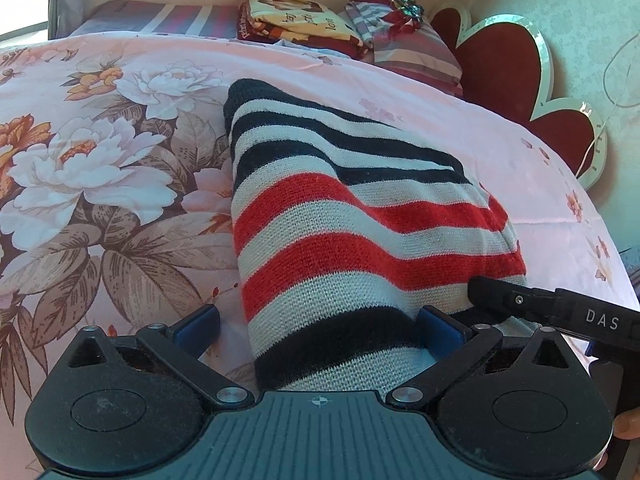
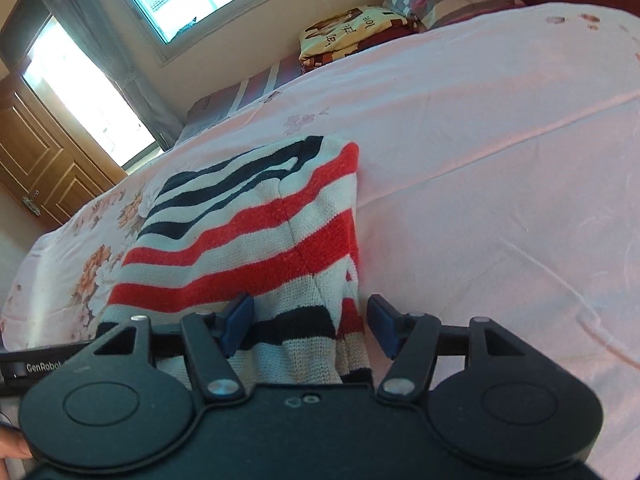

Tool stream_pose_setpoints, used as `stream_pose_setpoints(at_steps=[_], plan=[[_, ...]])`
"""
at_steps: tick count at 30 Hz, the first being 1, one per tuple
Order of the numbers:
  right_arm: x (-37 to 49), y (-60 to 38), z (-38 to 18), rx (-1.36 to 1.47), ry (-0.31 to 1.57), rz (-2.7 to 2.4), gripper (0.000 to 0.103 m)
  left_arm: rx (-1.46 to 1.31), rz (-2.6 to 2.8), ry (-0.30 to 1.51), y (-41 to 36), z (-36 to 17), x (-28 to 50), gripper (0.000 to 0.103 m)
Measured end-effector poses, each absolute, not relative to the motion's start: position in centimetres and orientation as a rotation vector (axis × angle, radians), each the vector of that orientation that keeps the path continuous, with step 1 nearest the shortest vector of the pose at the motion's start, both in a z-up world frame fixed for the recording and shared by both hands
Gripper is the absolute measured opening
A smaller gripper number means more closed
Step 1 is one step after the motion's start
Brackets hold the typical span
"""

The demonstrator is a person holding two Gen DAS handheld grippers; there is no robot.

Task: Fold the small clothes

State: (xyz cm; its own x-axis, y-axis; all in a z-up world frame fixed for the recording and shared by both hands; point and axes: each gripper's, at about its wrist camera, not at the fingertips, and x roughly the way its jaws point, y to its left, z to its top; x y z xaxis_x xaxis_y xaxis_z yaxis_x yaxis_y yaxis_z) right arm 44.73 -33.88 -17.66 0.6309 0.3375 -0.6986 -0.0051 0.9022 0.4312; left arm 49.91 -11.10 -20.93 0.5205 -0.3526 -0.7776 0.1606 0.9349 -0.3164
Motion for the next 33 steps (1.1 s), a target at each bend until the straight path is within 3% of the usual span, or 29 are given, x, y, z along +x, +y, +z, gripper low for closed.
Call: stream_pose_setpoints(at_steps=[5,6,8,10,16,18,20,24,33], plan=[[45.6,-33.3,-18.0,0.448,0.887,0.235,0.061,-0.200,-0.339,0.988,-11.9,-20.8,50.4,0.102],[45.5,-33.4,-18.0,0.454,0.889,0.236,0.059,-0.202,-0.352,0.990,-11.9,-20.7,50.4,0.094],[45.3,-33.7,-17.7,0.467,0.894,0.254,0.047,-0.217,-0.368,0.994,-11.9,-20.3,50.0,0.088],[45.0,-33.9,-17.5,0.458,0.893,0.269,0.044,-0.220,-0.377,0.989,-11.7,-20.3,49.9,0.087],[45.7,-33.6,-18.3,0.482,0.886,0.257,0.057,-0.271,-0.383,0.998,-11.3,-20.9,50.4,0.085],[45.5,-33.5,-18.2,0.500,0.885,0.250,0.052,-0.301,-0.374,0.989,-10.9,-20.5,50.2,0.071],[45.0,-33.8,-17.8,0.519,0.876,0.255,0.040,-0.326,-0.369,0.976,-10.5,-20.0,49.9,0.064],[44.3,-34.1,-16.7,0.571,0.851,0.277,0.034,-0.321,-0.381,0.955,-10.3,-18.6,49.0,0.057],[42.7,-30.5,-13.6,0.646,0.802,0.399,0.033,-0.317,-0.327,0.896,-4.5,-14.4,46.1,0.056]])
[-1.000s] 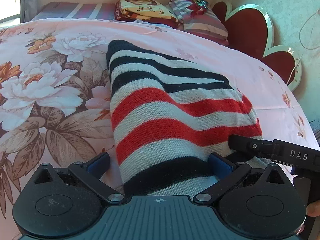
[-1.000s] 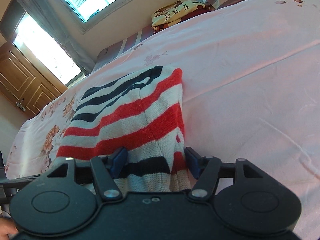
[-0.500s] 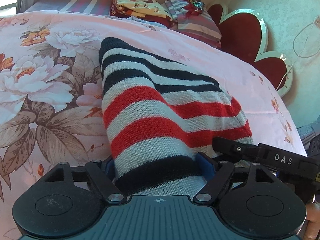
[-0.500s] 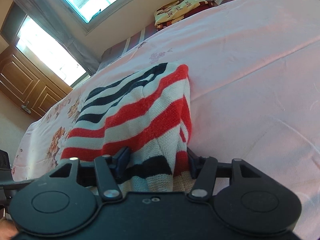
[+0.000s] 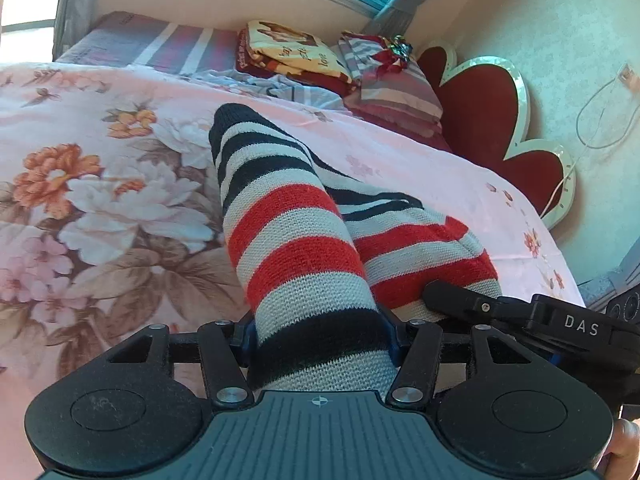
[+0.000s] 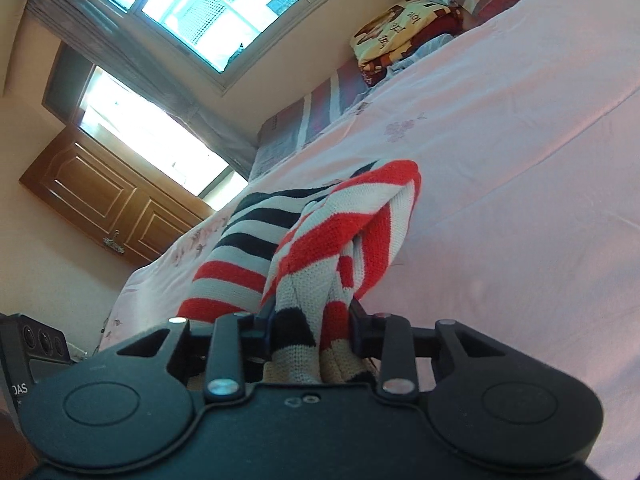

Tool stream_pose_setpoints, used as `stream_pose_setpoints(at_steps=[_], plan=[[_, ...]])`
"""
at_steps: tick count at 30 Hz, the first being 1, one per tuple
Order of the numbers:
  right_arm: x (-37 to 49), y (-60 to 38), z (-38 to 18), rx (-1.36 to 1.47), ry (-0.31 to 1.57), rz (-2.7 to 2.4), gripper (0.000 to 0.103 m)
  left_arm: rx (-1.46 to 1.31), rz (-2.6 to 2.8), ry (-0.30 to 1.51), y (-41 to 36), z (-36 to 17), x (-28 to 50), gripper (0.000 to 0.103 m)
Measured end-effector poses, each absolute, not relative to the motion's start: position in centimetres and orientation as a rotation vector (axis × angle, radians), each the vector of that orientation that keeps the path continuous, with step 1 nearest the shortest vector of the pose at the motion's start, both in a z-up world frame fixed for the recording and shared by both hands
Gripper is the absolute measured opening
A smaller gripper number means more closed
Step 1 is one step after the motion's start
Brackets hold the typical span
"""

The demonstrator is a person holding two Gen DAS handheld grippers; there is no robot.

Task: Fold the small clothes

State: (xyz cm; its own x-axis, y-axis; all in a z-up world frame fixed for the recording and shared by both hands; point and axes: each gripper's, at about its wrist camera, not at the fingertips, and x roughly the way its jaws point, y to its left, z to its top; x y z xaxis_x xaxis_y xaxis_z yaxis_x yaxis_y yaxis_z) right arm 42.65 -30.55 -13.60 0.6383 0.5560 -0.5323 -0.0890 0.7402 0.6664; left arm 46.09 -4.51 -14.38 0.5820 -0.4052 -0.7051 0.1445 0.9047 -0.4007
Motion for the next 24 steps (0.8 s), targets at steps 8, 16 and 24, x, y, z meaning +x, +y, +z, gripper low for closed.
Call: stream_pose_setpoints(at_steps=[8,16,24], plan=[[43.9,-20.4,-12.4,0.687,0.794,0.523,0.032,-0.287,-0.188,0.841,7.2,-12.0,44.7,0.056],[46.4,-5.1,-13.0,0.664,0.791,0.553,0.032,-0.287,-0.165,0.824,22.6,-13.9,47.7,0.056],[49.4,5.0,-16.7,0.635,0.805,0.449,0.032,-0.257,-0.147,0.840,32.8,-20.0,52.2,0.062]])
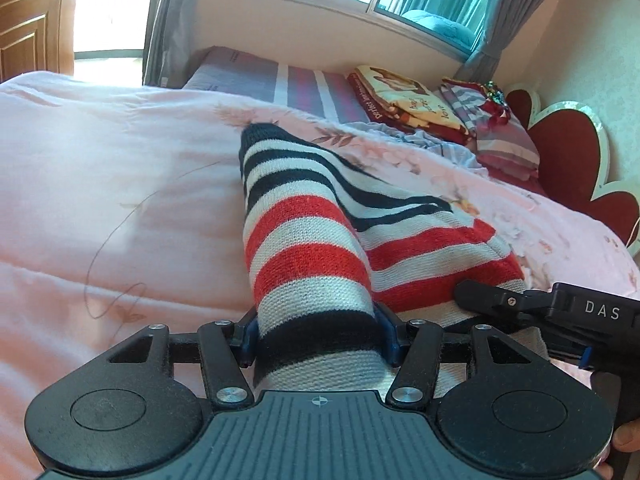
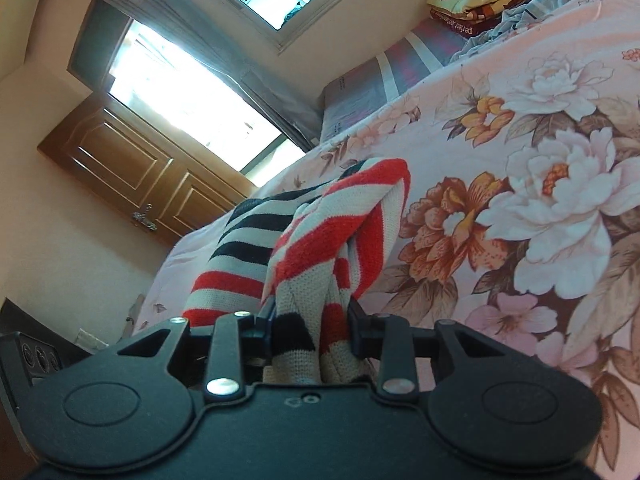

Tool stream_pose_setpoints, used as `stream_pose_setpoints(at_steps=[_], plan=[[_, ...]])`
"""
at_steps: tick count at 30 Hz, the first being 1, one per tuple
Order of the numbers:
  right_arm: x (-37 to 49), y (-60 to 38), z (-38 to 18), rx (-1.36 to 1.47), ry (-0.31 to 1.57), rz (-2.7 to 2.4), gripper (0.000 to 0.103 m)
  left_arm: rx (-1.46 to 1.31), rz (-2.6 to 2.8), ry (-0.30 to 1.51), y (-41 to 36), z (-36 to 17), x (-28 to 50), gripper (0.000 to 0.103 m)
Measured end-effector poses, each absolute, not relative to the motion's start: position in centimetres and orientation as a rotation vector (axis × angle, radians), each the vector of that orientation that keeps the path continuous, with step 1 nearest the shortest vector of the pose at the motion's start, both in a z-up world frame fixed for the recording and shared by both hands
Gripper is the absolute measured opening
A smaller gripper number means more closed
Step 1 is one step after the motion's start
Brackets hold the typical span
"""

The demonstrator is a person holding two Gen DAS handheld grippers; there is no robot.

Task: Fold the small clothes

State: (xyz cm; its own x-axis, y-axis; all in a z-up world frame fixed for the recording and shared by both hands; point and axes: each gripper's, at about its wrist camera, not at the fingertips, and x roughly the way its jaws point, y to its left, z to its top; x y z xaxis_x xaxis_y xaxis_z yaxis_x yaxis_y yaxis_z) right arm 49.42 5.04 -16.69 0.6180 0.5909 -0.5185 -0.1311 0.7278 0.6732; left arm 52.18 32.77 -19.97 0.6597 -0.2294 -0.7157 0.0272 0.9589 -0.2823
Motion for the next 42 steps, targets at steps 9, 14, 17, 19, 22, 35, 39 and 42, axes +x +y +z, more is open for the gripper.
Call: stream_pose_setpoints(at_steps=[9,14,17,19,22,35,39,42], plan=[[47.9,5.1,-17.0,0.490,0.816,0.260,0.050,-0.216,-0.147,0.751,34.6,-19.0,49.0,0.089],[44.0,6.0,-12.0,0.332,0.688,0.244,0.046,-0.158,-0.215,0.725,33.6,-17.4,45.6,0.089],[41.6,7.9,-10.9,0.261,0.667,0.289,0.041,-0.073,-0.214,0.776,32.2,-19.2,45.1,0.089],[41.0,9.1,-11.7,0.224,0.704,0.301,0.036,-0.083,-0.205,0.805,32.1,-20.6,45.2,0.089],[41.2,10.1,-14.3,0.142,0.797,0.247,0.027,-0.127,-0.206,0.820,32.6,-21.2,45.2,0.089],[37.9,9.2,-14.1,0.159,0.795,0.181,0.042,-0.089,-0.155,0.851,31.4,-18.9,43.4,0.103],[36.6,8.4,-13.2,0.192,0.795,0.162,0.042,-0.106,-0.134,0.868,31.1,-17.2,42.3,0.103],[35.3,7.6,-12.6,0.245,0.798,0.163,0.057,-0.097,-0.094,0.880,31.0,-15.7,40.8,0.103]])
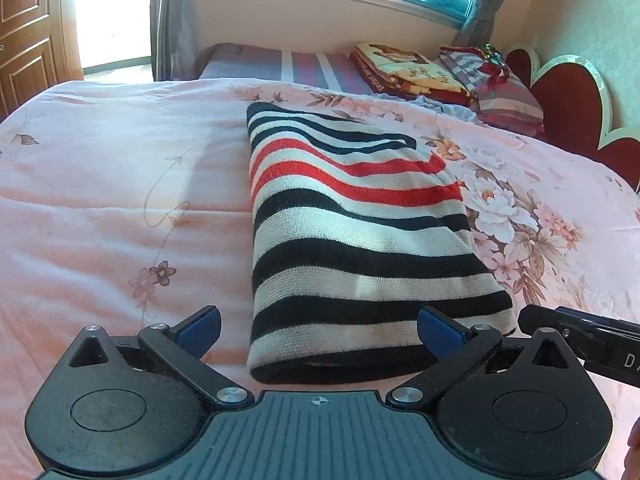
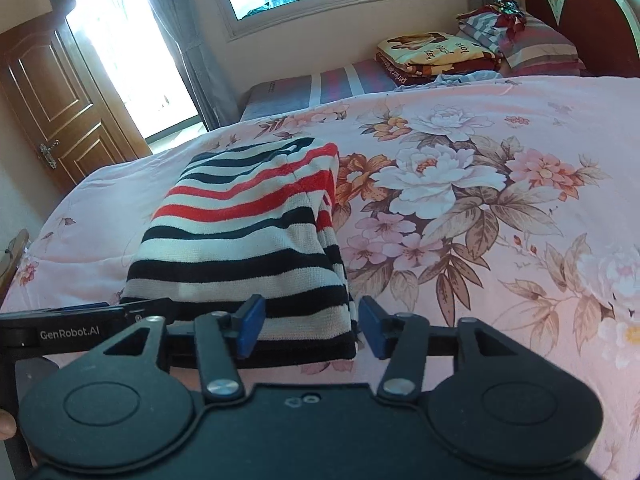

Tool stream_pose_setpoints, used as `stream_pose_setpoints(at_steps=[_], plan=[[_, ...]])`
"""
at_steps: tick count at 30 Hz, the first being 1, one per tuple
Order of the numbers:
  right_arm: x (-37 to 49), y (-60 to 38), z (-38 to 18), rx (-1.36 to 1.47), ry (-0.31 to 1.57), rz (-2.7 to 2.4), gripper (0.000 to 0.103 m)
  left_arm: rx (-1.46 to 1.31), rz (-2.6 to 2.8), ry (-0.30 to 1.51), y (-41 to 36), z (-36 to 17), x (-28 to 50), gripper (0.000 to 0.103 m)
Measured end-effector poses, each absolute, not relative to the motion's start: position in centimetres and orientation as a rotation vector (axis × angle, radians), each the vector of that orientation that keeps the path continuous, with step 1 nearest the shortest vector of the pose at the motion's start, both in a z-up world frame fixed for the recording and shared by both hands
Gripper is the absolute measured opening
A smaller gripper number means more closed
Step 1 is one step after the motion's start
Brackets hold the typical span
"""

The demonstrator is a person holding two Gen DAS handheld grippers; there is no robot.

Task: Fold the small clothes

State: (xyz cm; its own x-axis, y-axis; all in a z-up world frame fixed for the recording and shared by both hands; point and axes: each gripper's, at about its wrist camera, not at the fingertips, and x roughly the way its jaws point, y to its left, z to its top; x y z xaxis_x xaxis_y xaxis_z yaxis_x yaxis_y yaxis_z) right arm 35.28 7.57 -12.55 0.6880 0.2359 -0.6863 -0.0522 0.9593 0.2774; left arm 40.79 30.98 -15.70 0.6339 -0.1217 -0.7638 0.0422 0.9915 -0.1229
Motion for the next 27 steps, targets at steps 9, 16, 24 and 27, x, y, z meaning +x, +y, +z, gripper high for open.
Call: stream_pose_setpoints(at_steps=[9,16,24,27], plan=[[31.0,6.9,-9.6,0.211,0.845,0.269,0.079,0.034,0.069,0.737,29.5,-10.0,32.6,0.103],[24.6,4.5,-6.9,0.265,0.862,0.401,0.090,0.010,0.072,0.672,26.9,-5.0,23.6,0.103],[13.3,2.2,-1.4,0.081,0.665,0.363,0.100,-0.054,0.122,0.603,24.9,-1.4,13.1,0.103],[9.1,1.6,0.8,0.042,0.567,0.320,0.102,-0.082,0.149,0.587,24.8,-0.3,9.6,0.103]])
